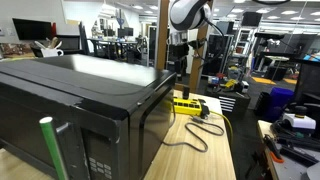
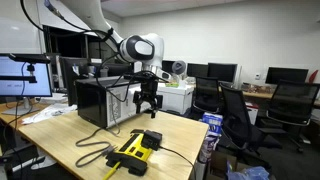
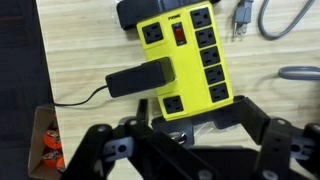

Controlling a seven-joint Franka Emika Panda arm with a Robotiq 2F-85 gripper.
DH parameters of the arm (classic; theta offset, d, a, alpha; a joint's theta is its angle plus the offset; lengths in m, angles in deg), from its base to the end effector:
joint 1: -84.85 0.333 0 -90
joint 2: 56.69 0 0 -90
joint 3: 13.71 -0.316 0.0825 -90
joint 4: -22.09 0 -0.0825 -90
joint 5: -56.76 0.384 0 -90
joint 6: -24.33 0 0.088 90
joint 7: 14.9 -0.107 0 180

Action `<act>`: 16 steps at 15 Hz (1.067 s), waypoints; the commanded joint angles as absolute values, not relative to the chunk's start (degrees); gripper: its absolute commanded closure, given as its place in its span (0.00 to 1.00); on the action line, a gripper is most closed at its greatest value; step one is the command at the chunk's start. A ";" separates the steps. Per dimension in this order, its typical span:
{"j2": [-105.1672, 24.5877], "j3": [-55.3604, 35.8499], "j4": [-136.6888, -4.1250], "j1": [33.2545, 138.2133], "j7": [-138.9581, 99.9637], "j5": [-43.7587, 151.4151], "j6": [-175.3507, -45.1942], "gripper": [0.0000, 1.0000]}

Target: Unplug the black plug from the extension cable and put it on the table

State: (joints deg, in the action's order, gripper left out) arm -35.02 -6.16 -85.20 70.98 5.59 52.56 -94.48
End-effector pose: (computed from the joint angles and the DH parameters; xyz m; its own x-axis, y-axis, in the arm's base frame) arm 0.5696 -0.2232 0.3002 0.9791 0.0253 -0.2016 0.0335 -0.9987 0.0372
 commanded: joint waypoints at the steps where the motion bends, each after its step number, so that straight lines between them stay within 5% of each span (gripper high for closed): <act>1: -34.99 -6.27 -85.03 70.86 5.59 52.52 -94.28 0.07; 16: -31.85 -8.66 -81.14 65.50 34.71 54.34 -94.17 0.00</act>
